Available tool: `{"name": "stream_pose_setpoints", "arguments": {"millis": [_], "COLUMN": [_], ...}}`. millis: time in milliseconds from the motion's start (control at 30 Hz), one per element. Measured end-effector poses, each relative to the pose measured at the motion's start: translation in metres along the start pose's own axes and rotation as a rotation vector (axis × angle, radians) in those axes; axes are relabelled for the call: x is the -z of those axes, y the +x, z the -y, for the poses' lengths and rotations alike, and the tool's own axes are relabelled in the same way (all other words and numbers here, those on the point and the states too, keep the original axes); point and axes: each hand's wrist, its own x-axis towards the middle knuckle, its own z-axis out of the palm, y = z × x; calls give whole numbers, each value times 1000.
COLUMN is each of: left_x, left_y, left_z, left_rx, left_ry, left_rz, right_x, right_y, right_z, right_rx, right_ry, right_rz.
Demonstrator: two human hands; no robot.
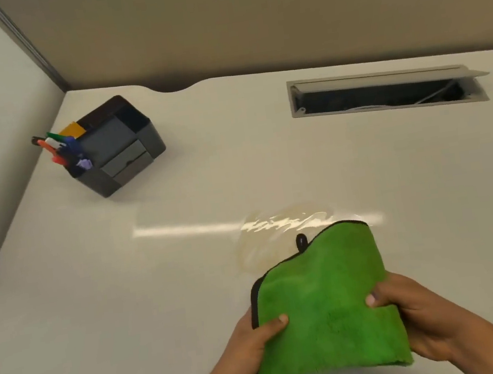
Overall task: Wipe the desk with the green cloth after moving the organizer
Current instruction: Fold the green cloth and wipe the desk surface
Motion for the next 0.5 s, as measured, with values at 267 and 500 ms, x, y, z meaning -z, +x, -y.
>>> {"name": "stream_pose_setpoints", "arguments": {"millis": [267,500], "left_x": [42,113], "left_y": [0,9], "left_z": [-23,-25], "left_rx": [-528,-726], "left_ry": [734,1181], "left_rz": [-80,-671], "right_x": [6,0], "right_y": [26,72], "right_z": [-24,-68], "right_rx": [309,565], "right_ry": [-661,-1300], "right_rz": [-343,-769]}}
